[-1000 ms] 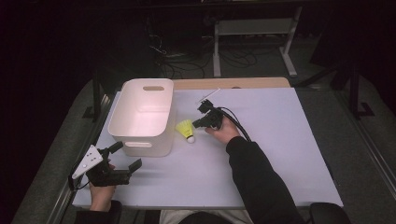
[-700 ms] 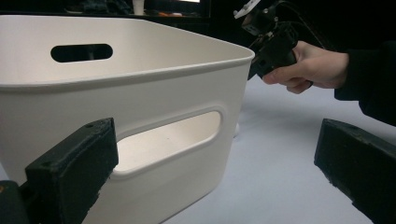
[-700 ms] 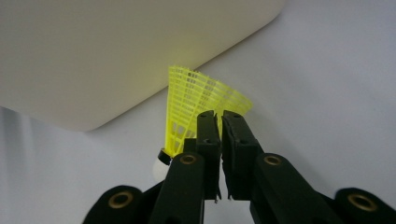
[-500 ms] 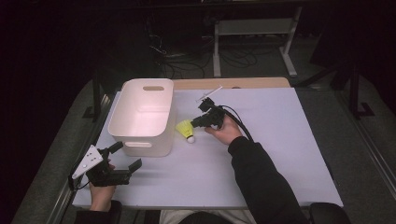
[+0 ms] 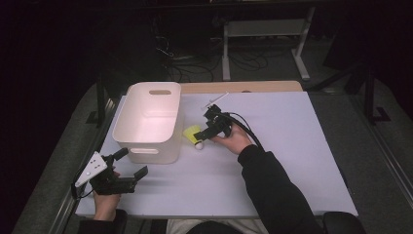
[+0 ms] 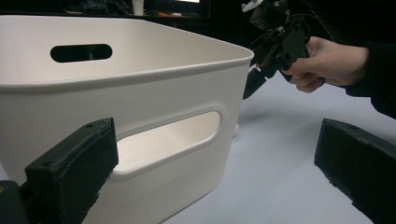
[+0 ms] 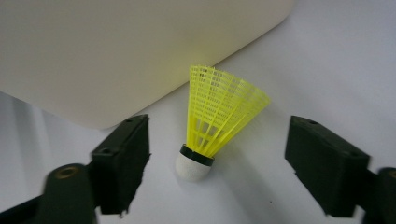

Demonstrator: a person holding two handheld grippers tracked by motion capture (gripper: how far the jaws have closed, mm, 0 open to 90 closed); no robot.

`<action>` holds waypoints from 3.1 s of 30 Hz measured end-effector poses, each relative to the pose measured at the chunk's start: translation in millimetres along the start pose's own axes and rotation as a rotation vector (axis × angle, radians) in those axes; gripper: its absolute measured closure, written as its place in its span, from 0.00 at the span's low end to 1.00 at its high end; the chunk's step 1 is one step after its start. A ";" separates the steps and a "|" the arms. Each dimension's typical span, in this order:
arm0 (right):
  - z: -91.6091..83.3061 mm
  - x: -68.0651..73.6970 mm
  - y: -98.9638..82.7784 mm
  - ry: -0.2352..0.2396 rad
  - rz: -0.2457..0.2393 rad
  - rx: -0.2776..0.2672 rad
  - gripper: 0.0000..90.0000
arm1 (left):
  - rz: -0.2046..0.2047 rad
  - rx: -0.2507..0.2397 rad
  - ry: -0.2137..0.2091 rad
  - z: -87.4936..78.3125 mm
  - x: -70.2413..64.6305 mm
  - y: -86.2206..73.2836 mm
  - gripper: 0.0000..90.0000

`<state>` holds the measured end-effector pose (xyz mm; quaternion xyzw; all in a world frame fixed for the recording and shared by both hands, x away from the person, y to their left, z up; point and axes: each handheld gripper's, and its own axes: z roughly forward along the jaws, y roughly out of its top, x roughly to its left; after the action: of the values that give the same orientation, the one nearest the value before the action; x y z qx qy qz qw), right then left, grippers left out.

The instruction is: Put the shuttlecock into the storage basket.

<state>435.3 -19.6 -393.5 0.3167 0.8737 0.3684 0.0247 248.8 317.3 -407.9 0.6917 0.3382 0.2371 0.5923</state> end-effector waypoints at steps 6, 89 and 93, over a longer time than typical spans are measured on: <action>4.7 2.6 -1.7 -0.001 0.010 0.019 0.06 | -0.001 0.000 -0.002 0.0 0.0 0.0 0.00; 25.7 4.9 -12.3 -0.017 0.160 0.100 0.70 | -0.003 0.004 -0.009 0.1 0.0 -0.1 0.00; 21.0 4.2 -11.0 -0.021 0.156 0.089 0.70 | -0.003 0.003 -0.009 0.0 0.0 0.0 0.00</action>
<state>431.9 -9.8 -415.2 0.3884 0.8617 0.3264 -0.0089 248.8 317.2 -407.9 0.6933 0.3370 0.2327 0.5930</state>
